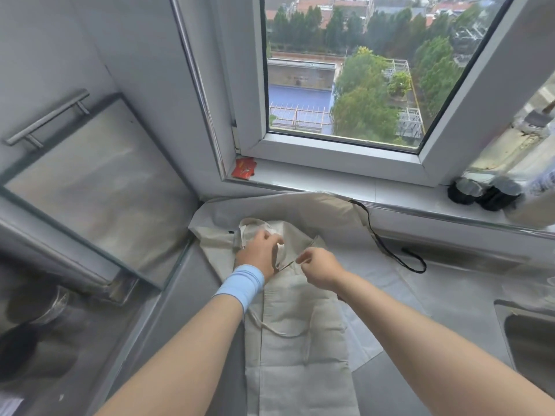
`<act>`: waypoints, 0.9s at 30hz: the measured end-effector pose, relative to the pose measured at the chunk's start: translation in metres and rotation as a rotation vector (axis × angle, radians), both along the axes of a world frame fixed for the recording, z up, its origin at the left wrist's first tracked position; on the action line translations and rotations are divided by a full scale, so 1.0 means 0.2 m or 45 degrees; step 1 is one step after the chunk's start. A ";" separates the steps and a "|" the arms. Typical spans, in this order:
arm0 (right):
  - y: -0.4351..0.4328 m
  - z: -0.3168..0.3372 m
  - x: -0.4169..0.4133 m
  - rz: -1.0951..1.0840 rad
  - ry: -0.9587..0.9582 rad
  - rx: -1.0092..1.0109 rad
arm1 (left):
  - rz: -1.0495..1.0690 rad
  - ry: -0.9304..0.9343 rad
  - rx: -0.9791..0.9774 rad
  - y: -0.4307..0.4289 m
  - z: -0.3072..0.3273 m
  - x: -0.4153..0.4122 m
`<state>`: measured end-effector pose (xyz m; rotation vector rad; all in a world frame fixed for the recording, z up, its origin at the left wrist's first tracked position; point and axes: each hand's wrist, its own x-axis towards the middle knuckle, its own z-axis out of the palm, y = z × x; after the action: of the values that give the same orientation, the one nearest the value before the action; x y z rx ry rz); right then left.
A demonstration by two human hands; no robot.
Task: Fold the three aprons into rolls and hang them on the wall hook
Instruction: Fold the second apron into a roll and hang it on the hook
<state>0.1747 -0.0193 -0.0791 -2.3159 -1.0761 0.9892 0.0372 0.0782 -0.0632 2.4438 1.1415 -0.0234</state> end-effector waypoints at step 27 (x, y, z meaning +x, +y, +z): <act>0.41 0.14 0.36 -0.359 -0.687 0.203 | -0.015 -0.599 0.608 0.34 0.10 0.26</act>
<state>0.2467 0.0624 -0.0501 -2.5671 -0.9268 0.1637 0.0887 0.1456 -0.0432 2.6384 0.9951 0.8639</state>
